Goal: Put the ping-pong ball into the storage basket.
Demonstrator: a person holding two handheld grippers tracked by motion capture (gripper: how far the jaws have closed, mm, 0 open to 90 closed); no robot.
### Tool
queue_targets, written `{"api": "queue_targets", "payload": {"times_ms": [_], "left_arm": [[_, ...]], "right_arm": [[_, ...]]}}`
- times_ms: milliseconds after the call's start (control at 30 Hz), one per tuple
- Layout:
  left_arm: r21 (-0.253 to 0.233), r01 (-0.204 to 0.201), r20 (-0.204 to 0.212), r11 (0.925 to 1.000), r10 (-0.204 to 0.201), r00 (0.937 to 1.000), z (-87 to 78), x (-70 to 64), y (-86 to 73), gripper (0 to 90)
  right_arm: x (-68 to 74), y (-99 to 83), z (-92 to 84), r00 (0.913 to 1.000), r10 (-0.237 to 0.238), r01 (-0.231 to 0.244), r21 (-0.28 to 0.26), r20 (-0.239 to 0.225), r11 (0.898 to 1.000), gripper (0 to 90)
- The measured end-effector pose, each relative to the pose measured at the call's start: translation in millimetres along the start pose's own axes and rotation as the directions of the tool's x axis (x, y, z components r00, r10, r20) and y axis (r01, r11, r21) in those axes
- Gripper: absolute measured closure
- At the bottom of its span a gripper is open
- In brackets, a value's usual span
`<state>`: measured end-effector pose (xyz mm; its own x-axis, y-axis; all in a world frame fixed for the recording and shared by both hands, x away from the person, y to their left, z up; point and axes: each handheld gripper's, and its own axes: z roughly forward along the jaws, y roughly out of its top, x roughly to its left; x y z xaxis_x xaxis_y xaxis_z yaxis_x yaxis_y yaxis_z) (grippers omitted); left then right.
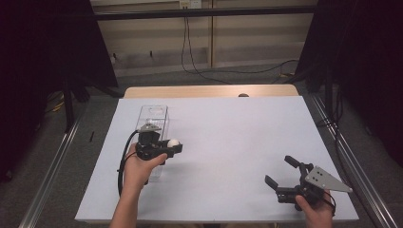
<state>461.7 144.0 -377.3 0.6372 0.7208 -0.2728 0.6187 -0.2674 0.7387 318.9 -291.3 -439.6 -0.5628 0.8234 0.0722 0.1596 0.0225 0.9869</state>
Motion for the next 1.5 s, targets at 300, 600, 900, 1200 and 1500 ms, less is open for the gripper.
{"api": "queue_targets", "payload": {"times_ms": [300, 600, 900, 1200, 1500], "left_arm": [[-0.008, 0.004, -0.003, 1.0000, -0.004, 1.0000, -4.2, 3.0, 0.5, 51.2], [-0.012, 0.011, -0.011, 0.9999, -0.012, 0.9999, -6.8, 4.9, 0.5, 51.2], [-0.013, 0.012, -0.014, 0.9998, -0.012, 0.9998, -7.8, 6.1, 0.5, 51.2], [-0.013, 0.021, -0.015, 0.9997, -0.022, 0.9997, -11.0, 8.2, 0.4, 51.2], [-0.026, 0.037, -0.024, 0.9990, -0.037, 0.9990, -12.9, 10.7, 0.1, 51.2]], "right_arm": [[-0.2, 0.0, 0.0, 1.0000, -0.002, 0.002, 0.000, -0.002, 1.000, 0.9], [-0.3, 0.0, -0.3, 1.0000, -0.002, 0.002, 0.000, -0.002, 1.000, 0.9], [-0.7, -0.1, -0.4, 1.0000, -0.007, 0.007, 0.000, -0.003, 1.000, 1.0], [-0.6, 0.2, -0.6, 1.0000, -0.004, 0.004, 0.001, -0.004, 1.000, 1.0], [-0.9, 0.0, -0.6, 1.0000, -0.008, 0.008, 0.002, -0.003, 1.000, 1.0]]}}
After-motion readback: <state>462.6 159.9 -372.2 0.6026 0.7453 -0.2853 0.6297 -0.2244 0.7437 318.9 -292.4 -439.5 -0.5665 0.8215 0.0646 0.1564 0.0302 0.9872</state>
